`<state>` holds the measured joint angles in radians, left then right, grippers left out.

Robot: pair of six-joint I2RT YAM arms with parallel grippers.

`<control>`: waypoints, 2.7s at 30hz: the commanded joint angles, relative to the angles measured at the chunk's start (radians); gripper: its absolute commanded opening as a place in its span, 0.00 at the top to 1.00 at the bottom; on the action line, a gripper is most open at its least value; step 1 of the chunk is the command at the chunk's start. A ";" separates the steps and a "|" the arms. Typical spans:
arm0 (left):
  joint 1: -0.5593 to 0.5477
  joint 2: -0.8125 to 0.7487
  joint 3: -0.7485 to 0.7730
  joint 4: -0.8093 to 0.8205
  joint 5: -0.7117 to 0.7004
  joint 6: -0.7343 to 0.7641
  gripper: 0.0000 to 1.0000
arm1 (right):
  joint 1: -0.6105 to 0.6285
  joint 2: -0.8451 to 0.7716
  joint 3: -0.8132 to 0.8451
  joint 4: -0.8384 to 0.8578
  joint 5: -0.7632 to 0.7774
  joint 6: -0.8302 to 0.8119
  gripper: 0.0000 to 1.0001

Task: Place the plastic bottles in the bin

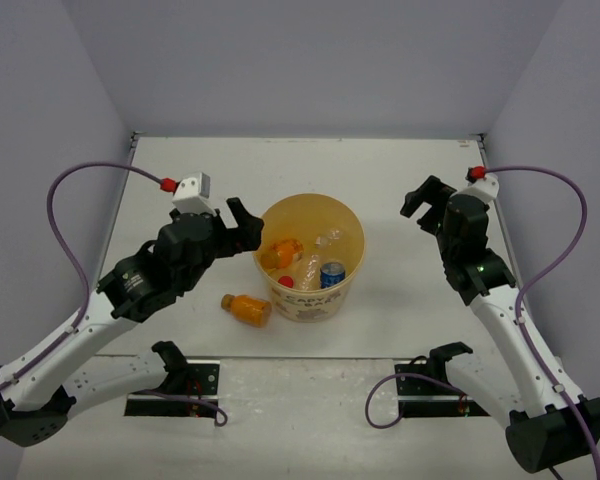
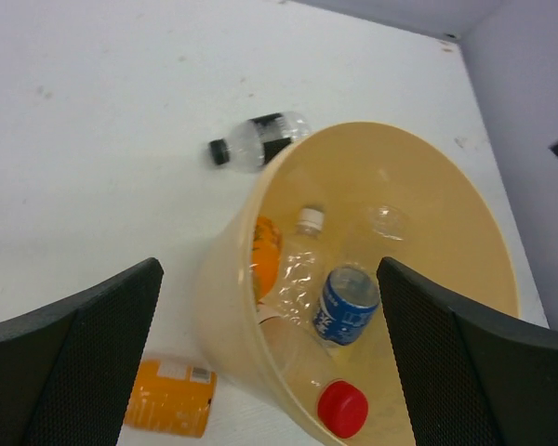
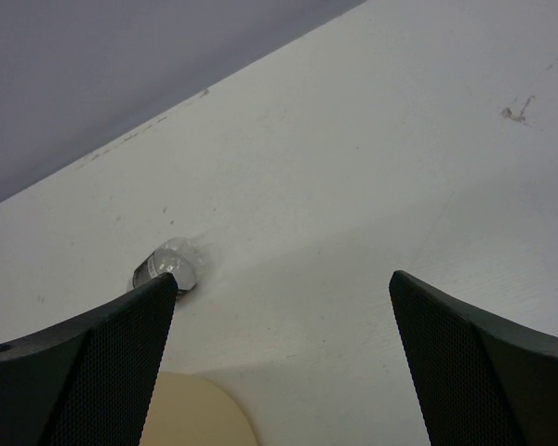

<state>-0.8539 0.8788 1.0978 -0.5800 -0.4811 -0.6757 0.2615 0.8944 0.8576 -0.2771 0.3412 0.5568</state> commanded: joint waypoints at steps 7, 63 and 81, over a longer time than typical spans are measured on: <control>-0.002 0.059 0.084 -0.687 -0.306 -0.754 0.00 | -0.002 -0.014 -0.014 0.021 -0.005 -0.006 0.01; 0.234 0.305 -0.461 -0.003 0.198 -0.654 0.80 | -0.005 -0.012 -0.026 0.021 0.055 -0.002 0.01; 0.234 0.006 0.106 0.095 -0.209 -0.107 0.90 | -0.036 0.088 0.035 0.021 -0.113 -0.038 0.01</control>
<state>-0.6238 0.9068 1.1111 -0.7574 -0.6915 -1.1682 0.2520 0.9153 0.8428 -0.2757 0.3365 0.5441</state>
